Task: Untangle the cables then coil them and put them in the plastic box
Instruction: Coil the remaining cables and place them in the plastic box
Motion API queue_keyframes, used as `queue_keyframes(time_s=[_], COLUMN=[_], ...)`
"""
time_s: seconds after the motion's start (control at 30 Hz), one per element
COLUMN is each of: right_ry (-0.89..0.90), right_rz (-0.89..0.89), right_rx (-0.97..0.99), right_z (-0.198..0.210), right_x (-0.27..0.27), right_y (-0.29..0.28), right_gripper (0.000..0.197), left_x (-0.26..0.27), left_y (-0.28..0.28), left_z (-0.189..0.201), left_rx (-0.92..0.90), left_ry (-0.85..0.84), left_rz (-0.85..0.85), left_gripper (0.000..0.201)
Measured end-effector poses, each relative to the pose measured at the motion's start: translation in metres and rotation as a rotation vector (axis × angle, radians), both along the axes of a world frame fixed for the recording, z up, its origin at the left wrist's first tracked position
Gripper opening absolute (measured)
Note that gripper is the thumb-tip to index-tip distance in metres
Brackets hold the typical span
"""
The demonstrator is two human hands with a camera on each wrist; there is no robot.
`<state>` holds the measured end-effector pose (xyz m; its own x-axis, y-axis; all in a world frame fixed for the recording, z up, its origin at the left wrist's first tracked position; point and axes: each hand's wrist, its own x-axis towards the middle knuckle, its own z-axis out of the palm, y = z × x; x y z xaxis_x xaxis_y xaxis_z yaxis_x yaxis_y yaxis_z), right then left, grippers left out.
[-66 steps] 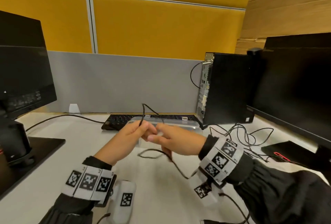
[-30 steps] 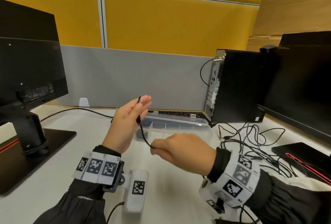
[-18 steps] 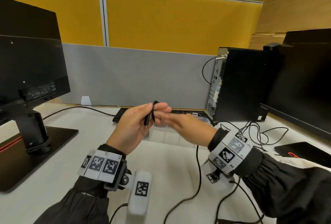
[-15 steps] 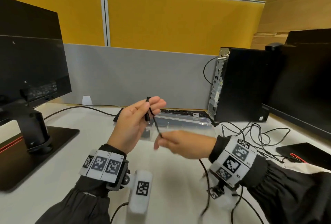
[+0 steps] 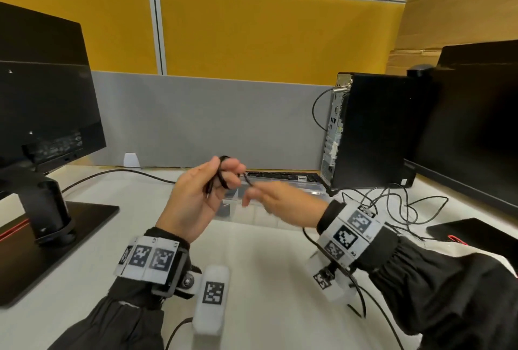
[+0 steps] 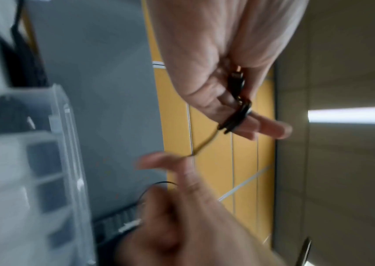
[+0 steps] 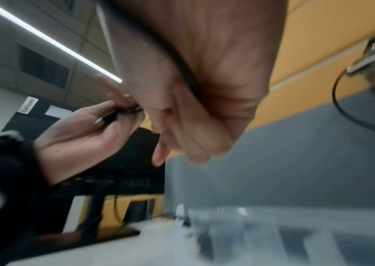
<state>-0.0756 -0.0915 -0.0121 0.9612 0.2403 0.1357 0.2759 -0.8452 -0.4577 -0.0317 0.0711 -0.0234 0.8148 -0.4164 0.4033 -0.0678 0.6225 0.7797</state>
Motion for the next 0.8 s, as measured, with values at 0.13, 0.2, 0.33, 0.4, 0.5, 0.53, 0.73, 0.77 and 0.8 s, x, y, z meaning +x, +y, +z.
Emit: queue_keyframes(time_s=[0.13,0.2,0.33,0.4,0.5,0.53,0.73,0.77,0.8], right_ry=[0.278,0.284,0.059,0.007,0.101,0.147,0.410,0.413,0.414], right_rz=[0.142,0.168,0.133,0.091,0.072,0.081,0.103,0.089,0.070], right_rx=[-0.023,0.044,0.061,0.142,0.168,0.140,0.023,0.010,0.012], right_z=[-0.013,-0.007,0.017,0.021,0.022,0.023,0.032,0.032,0.033], right_x=[-0.020,-0.026,-0.021,-0.017,-0.015,-0.017,-0.028,-0.029,-0.030], right_y=[0.025,0.032,0.024,0.016,0.007,0.005,-0.014,-0.017,-0.018], right_gripper=[0.023,0.020,0.023,0.025,0.027,0.025,0.026,0.031,0.035], left_x=[0.010,0.012,0.016,0.013,0.006,0.006,0.018,0.021,0.023], left_y=[-0.004,-0.006,0.003,0.007,0.008,0.009,0.024,0.027,0.029], left_z=[-0.004,-0.011,-0.015,-0.013,-0.011,-0.010,-0.005,-0.004,-0.004], left_rx=[-0.018,0.158,0.536,0.708,0.896,0.920,0.868,0.842,0.812], left_ry=[-0.007,-0.135,-0.387,-0.551,-0.724,-0.771,-0.814,-0.796,-0.774], left_rz=[0.094,0.182,0.253,0.252,0.369,0.410,0.673,0.731,0.793], left_gripper=[0.033,0.030,0.037,0.045,0.033,0.030,0.029,0.028,0.027])
